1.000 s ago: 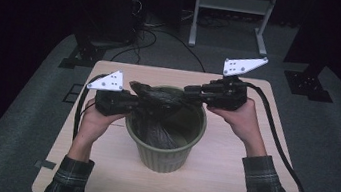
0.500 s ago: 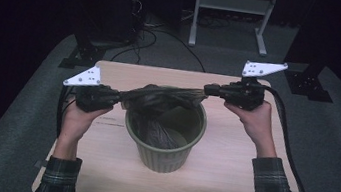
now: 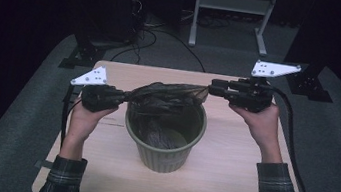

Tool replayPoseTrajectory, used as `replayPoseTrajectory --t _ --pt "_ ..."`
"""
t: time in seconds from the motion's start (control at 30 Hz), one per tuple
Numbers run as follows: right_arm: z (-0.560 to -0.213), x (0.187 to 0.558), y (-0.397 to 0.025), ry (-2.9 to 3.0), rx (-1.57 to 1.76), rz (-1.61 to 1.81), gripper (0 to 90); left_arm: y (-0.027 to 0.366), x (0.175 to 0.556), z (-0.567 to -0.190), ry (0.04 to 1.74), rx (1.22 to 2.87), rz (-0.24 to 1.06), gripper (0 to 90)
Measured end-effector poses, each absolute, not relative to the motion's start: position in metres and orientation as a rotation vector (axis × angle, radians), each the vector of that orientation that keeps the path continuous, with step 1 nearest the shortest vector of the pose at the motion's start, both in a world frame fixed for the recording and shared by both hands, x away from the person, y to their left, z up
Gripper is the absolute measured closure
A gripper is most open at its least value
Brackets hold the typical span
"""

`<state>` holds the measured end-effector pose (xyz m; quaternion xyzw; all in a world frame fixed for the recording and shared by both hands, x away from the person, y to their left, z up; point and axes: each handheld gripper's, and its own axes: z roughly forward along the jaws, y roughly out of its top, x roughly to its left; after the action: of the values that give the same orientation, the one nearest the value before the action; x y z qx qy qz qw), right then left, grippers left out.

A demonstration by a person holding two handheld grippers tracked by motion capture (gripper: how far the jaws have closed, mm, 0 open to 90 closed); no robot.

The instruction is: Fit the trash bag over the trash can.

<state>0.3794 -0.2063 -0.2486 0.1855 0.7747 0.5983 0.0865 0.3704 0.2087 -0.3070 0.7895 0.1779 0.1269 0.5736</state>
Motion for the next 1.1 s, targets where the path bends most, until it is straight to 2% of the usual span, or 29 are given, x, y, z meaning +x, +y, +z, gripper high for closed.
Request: replayPoseTrajectory --t 0.37,0.73,0.87,1.0,1.1 --pt "-0.258 0.360 -0.153 2.453 0.380 1.839 59.7 0.183 0.371 -0.308 0.445 1.877 0.283 89.5" --pt "-0.271 0.363 -0.114 2.527 0.348 1.780 61.5 0.165 0.364 -0.305 0.417 1.900 0.291 89.5" --pt "-0.273 0.365 -0.108 2.512 0.352 1.788 68.5 0.163 0.363 -0.305 0.402 1.910 0.289 89.5" --pt "-0.275 0.367 -0.108 2.494 0.343 1.775 88.7 0.163 0.363 -0.306 0.390 1.920 0.288 89.5" --pt "-0.274 0.366 -0.110 2.484 0.343 1.752 90.0 0.169 0.364 -0.306 0.407 1.906 0.286 89.5"
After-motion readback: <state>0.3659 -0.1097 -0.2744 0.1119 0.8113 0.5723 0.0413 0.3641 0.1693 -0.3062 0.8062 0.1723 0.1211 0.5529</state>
